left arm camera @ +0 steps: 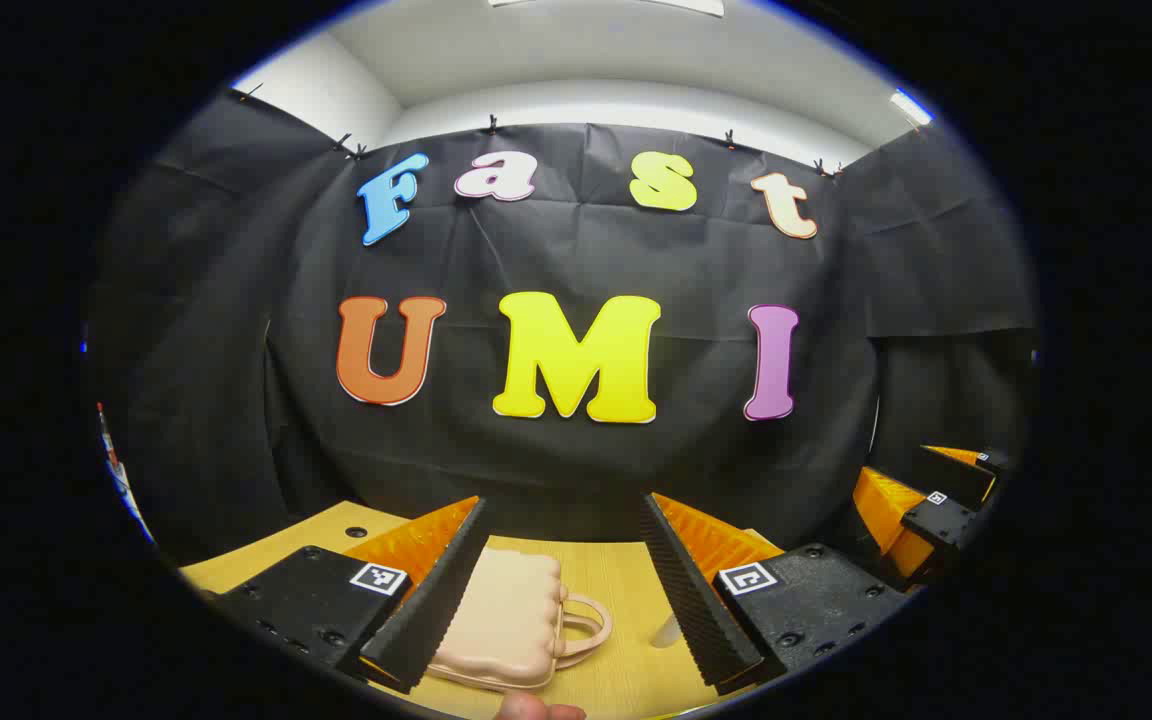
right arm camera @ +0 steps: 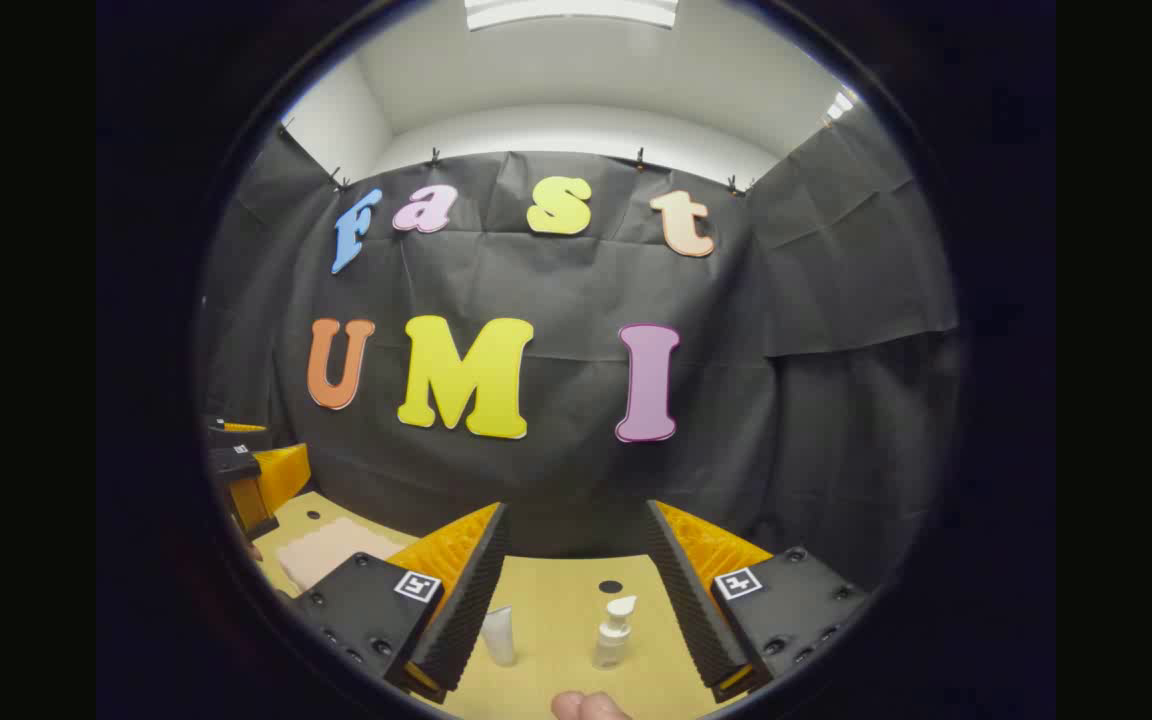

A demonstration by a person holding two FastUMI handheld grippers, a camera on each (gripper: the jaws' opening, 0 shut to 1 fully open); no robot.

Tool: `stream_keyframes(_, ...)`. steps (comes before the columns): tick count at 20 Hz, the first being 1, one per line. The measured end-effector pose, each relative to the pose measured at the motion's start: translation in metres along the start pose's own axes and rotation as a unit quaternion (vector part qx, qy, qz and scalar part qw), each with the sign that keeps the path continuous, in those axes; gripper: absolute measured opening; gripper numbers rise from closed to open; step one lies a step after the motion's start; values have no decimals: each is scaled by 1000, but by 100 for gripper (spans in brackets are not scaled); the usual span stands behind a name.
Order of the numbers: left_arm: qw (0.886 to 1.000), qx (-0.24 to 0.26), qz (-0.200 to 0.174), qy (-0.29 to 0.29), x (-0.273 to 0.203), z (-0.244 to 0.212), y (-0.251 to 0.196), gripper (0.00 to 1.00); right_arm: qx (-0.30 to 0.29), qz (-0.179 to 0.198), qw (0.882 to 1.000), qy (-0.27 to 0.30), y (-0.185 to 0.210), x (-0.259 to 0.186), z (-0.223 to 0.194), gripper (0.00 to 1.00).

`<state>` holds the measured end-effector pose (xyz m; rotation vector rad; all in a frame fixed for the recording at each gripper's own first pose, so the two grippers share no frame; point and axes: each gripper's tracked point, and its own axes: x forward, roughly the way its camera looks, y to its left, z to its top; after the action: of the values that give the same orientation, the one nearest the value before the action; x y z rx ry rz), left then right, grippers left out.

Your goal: First open the suitcase, pack the skin care products into it, and then close the suitcase.

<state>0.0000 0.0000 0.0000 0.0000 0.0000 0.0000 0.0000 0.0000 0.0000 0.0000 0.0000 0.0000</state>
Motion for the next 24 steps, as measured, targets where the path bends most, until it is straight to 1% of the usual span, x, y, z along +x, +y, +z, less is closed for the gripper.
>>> stream_keyframes(1,1000,4,0,-1,4,1,-1,97,-1,0,1000,2,-1,4,-1,81)
stream_keyframes(2,1000,5,2,-2,7,1,0,87,-2,2,1000,3,1,9,-3,81)
stream_keyframes(3,1000,2,5,-1,10,-1,0,97,-4,4,1000,4,1,12,-4,81)
stream_keyframes(9,1000,-5,9,15,17,-14,-11,97,-9,20,1000,5,-3,23,-9,80)
stream_keyframes(14,999,5,5,34,18,-32,-28,97,-10,24,1000,18,-17,29,-24,80)
stream_keyframes(16,999,9,11,41,17,-34,-31,97,-6,27,999,26,-23,33,-31,80)
stream_keyframes(20,999,21,38,29,26,-26,-32,97,-10,61,998,24,-27,49,-33,81)
stream_keyframes(21,999,17,44,24,29,-23,-31,97,-8,69,997,21,-30,52,-32,81)
stream_keyframes(24,998,27,52,10,35,-14,-33,97,2,68,998,4,-43,60,-22,80)
